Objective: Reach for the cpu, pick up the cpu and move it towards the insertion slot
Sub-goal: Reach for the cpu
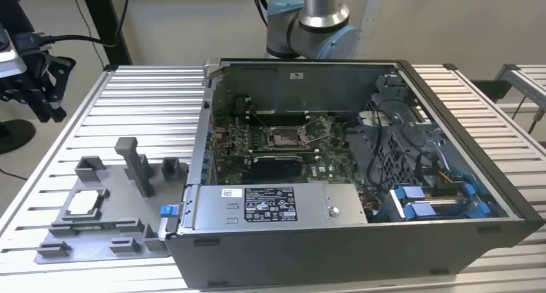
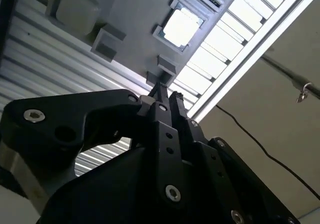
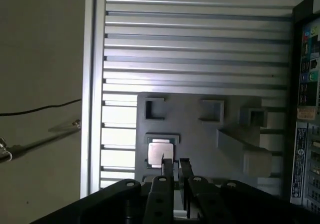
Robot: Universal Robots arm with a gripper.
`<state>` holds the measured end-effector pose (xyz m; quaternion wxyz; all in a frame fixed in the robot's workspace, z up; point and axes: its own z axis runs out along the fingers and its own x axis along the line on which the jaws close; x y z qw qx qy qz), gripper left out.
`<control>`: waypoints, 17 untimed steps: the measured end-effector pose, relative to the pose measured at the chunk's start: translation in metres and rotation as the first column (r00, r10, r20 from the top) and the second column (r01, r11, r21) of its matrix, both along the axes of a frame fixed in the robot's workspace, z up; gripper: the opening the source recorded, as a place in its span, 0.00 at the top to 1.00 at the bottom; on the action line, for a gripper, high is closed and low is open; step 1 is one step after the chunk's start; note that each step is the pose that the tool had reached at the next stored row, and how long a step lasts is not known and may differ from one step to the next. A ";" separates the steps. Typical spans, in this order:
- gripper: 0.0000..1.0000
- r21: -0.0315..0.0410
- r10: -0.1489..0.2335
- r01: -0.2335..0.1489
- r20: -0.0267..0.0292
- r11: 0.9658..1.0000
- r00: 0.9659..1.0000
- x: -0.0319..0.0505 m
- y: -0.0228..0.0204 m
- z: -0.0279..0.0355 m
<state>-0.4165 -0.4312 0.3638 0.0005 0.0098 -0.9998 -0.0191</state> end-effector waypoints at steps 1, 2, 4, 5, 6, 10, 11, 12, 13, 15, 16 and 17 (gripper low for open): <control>0.00 0.000 0.000 0.000 0.000 1.000 1.000 0.0000 0.0000 0.0000; 0.00 0.000 0.000 0.000 0.000 1.000 1.000 0.0000 0.0000 0.0000; 0.00 0.000 0.000 0.000 0.000 1.000 1.000 0.0000 0.0000 0.0000; 0.00 0.000 0.001 -0.001 0.000 1.000 1.000 0.0000 0.0000 0.0000; 0.00 0.000 0.001 -0.001 0.000 1.000 1.000 0.0000 0.0000 0.0000; 0.00 0.000 0.001 -0.001 0.000 1.000 1.000 0.0000 0.0000 0.0000; 0.00 0.000 0.001 -0.001 0.000 1.000 1.000 0.0000 0.0000 0.0000; 0.00 0.000 0.001 -0.001 0.000 1.000 1.000 0.0000 0.0000 0.0000; 0.00 0.000 0.001 -0.001 0.000 1.000 1.000 0.0000 0.0000 0.0000; 0.00 0.000 0.001 -0.001 0.000 1.000 1.000 0.0000 0.0000 0.0000; 0.00 0.000 0.001 -0.001 0.000 1.000 1.000 0.0000 0.0000 -0.0001; 0.00 0.000 0.001 -0.001 0.000 1.000 1.000 0.0000 0.0000 -0.0009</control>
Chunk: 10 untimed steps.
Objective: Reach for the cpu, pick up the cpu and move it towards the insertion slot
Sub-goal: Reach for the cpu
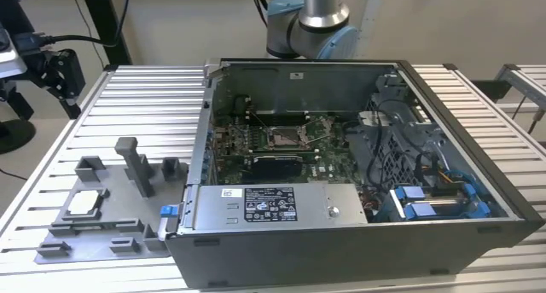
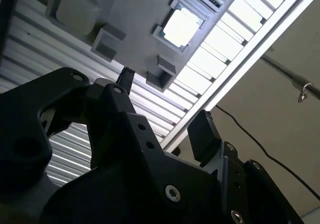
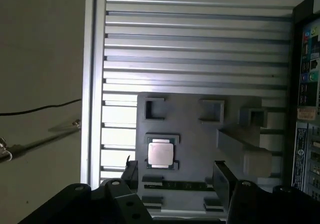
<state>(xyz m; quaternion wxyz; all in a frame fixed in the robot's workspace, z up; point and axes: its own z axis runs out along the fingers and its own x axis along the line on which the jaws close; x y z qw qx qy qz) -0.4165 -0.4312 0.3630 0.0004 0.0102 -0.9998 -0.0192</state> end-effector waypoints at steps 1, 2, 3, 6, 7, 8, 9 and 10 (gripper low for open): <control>0.00 0.000 -0.001 0.001 0.000 1.000 1.000 0.0000 0.0000 -0.0014; 0.00 0.000 -0.001 0.001 0.000 1.000 1.000 0.0000 0.0000 -0.0028; 0.00 0.000 -0.001 0.001 0.000 1.000 1.000 0.0000 0.0000 -0.0043; 0.00 0.000 -0.002 0.002 0.000 1.000 1.000 0.0000 0.0000 -0.0094; 0.00 0.000 -0.003 0.003 0.000 1.000 1.000 0.0000 0.0000 -0.0113; 0.00 0.000 -0.003 0.003 0.000 1.000 1.000 0.0000 0.0000 -0.0131; 0.00 0.000 -0.003 0.003 0.000 1.000 1.000 -0.0001 0.0000 -0.0150; 0.00 0.000 -0.003 0.003 0.000 1.000 1.000 -0.0002 0.0000 -0.0169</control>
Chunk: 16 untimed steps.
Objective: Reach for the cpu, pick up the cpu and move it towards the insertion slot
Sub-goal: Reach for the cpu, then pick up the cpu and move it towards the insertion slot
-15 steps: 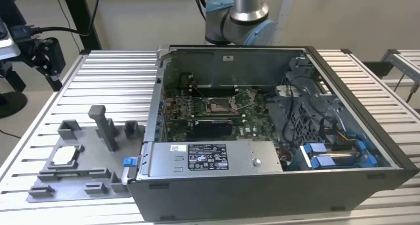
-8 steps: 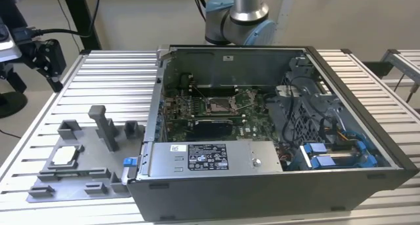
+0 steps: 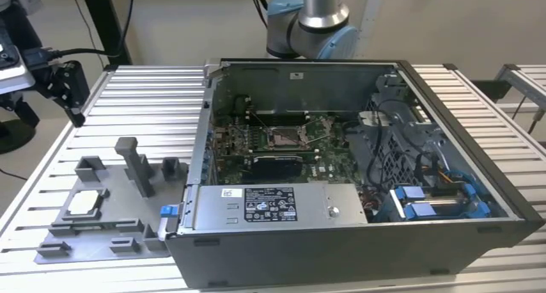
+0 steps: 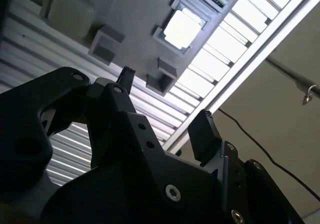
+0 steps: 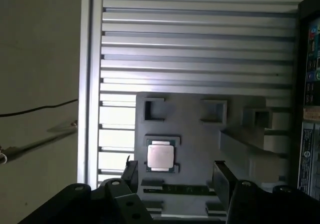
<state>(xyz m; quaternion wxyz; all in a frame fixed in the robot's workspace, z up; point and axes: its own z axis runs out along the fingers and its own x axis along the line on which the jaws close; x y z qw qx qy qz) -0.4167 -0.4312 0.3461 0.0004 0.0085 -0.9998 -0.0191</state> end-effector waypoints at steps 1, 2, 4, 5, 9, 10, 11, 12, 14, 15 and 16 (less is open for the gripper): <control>0.00 0.000 0.000 0.000 0.000 1.000 1.000 -0.0002 0.0000 -0.0016; 0.00 0.000 0.000 0.000 0.000 1.000 1.000 -0.0003 0.0000 -0.0035; 0.00 0.000 0.000 0.000 0.001 1.000 1.000 -0.0011 0.0001 -0.0068; 0.00 0.000 0.000 0.000 0.001 1.000 1.000 -0.0020 0.0001 -0.0082; 0.00 0.000 0.000 0.000 0.001 1.000 1.000 -0.0030 0.0000 -0.0135; 0.00 0.000 0.000 0.000 0.002 1.000 1.000 -0.0031 0.0000 -0.0147; 0.00 0.000 0.000 0.000 0.002 1.000 1.000 -0.0031 0.0001 -0.0158; 0.00 0.000 -0.001 0.001 0.003 1.000 1.000 -0.0031 0.0000 -0.0173; 0.00 0.000 -0.001 0.001 0.003 1.000 1.000 -0.0031 0.0000 -0.0203; 0.00 0.000 -0.001 0.001 0.004 1.000 1.000 -0.0031 0.0000 -0.0213; 0.00 0.000 -0.002 0.002 0.006 1.000 1.000 -0.0032 0.0001 -0.0217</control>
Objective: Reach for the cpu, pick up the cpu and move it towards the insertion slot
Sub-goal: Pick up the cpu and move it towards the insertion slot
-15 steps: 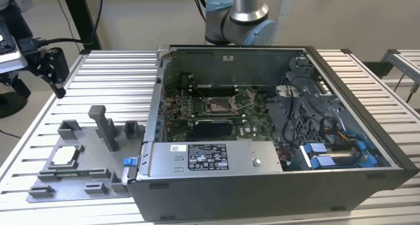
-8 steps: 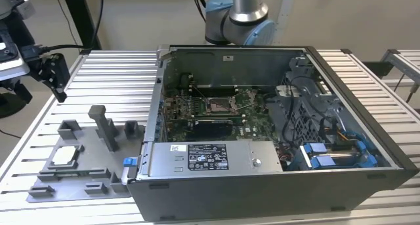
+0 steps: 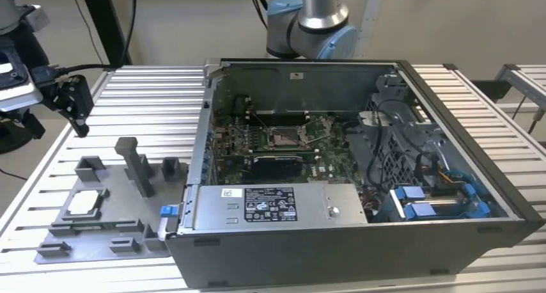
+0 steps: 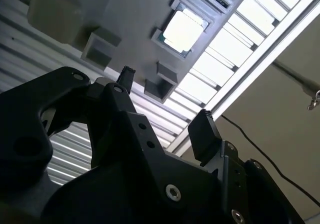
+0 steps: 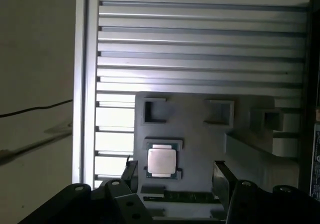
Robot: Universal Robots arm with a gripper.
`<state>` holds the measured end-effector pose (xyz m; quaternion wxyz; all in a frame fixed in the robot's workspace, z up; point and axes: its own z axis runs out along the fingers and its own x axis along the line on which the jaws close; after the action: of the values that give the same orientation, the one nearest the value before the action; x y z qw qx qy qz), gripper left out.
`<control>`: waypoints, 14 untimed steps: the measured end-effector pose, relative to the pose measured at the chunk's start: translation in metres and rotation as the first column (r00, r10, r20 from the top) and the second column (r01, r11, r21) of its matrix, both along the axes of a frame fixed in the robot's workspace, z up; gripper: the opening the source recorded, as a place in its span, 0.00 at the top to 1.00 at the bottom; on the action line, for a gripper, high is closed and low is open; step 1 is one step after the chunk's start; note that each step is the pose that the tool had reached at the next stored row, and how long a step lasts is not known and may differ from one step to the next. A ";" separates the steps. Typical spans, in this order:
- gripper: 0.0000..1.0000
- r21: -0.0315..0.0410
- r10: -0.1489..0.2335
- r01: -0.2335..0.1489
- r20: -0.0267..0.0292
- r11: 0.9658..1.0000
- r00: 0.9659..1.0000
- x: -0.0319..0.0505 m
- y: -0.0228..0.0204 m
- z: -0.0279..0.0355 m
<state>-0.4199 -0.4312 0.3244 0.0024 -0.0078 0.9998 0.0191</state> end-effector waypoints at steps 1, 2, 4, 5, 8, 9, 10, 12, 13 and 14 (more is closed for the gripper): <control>0.00 0.000 0.000 0.000 0.000 1.000 1.000 0.0000 0.0000 0.0000; 0.00 0.000 0.000 0.000 0.000 1.000 1.000 0.0000 0.0000 -0.0001; 0.00 0.000 0.000 0.000 -0.004 1.000 1.000 0.0000 0.0001 -0.0010; 0.00 0.000 0.000 0.000 -0.005 1.000 1.000 -0.0001 0.0000 -0.0023; 0.00 0.000 -0.001 0.001 -0.007 1.000 1.000 0.0000 0.0000 -0.0065; 0.00 0.000 -0.001 0.001 -0.008 1.000 1.000 0.0000 0.0000 -0.0080; 0.00 0.000 -0.001 0.001 -0.008 1.000 1.000 0.0000 0.0000 -0.0098; 0.00 0.000 -0.001 0.001 -0.009 1.000 1.000 0.0000 0.0000 -0.0129; 0.00 0.000 -0.001 0.001 -0.009 1.000 1.000 0.0000 0.0000 -0.0144; 0.00 0.000 -0.001 0.001 -0.009 1.000 1.000 0.0000 0.0000 -0.0160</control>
<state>-0.4199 -0.4312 0.3084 -0.0022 -0.0073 0.9998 0.0192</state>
